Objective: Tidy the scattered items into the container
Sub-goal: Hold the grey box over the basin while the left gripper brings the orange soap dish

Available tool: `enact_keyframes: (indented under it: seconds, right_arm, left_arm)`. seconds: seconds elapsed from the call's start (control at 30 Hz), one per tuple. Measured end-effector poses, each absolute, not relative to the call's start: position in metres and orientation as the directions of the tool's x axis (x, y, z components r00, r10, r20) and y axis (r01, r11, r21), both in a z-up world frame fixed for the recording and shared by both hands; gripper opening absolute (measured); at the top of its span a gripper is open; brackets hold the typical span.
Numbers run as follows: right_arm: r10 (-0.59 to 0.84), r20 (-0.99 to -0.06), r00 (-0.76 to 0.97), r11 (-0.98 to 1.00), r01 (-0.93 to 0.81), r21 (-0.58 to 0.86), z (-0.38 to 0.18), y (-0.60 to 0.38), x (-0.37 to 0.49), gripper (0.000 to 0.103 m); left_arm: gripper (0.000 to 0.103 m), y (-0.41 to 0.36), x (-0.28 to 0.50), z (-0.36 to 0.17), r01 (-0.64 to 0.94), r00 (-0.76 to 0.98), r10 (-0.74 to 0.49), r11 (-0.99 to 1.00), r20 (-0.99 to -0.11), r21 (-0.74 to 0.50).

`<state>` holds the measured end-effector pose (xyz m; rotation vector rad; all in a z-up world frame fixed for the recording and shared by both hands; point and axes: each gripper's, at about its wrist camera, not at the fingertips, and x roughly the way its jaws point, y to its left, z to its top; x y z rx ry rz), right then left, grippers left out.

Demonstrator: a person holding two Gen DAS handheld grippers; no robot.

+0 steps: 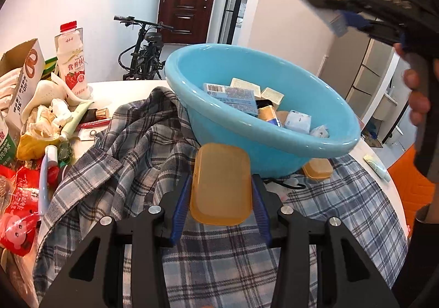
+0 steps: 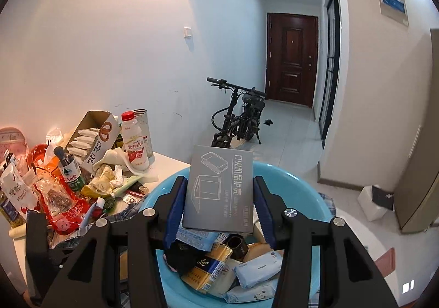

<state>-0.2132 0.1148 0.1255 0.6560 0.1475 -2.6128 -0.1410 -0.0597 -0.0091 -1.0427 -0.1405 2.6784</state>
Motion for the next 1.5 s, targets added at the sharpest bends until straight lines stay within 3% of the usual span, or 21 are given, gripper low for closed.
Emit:
enact_keyframes:
  seconds: [0.4,0.57,0.83,1.1,1.5]
  right_arm:
    - [-0.41,-0.473,-0.779,-0.886,0.464,0.005,0.126,0.113,-0.217,0.051]
    - [-0.406,-0.47,-0.783,-0.889,0.457,0.007,0.128,0.116,-0.217,0.051]
    - [-0.399,-0.439,-0.805,-0.899,0.437,0.016,0.138,0.133,-0.209,0.051]
    - [-0.39,-0.453,-0.802,-0.901,0.434,0.008,0.139,0.141,-0.211,0.051]
    - [-0.353,-0.48,-0.803,-0.915,0.404,-0.002,0.132,0.148,-0.22,0.051]
  left_arm:
    - [0.041,-0.064,-0.1,0.08,-0.197,-0.827,0.23,-0.973,-0.512,-0.119]
    - [0.042,-0.055,-0.11,0.121,-0.158,-0.864,0.163,-0.986,-0.476,-0.052]
    - [0.042,-0.042,-0.147,0.165,-0.158,-0.906,0.175,-0.984,-0.386,-0.077]
    - [0.042,-0.024,-0.183,0.161,-0.184,-0.908,0.202,-0.979,-0.367,-0.084]
    - [0.042,-0.013,-0.216,0.13,-0.211,-0.873,0.232,-0.973,-0.43,-0.096]
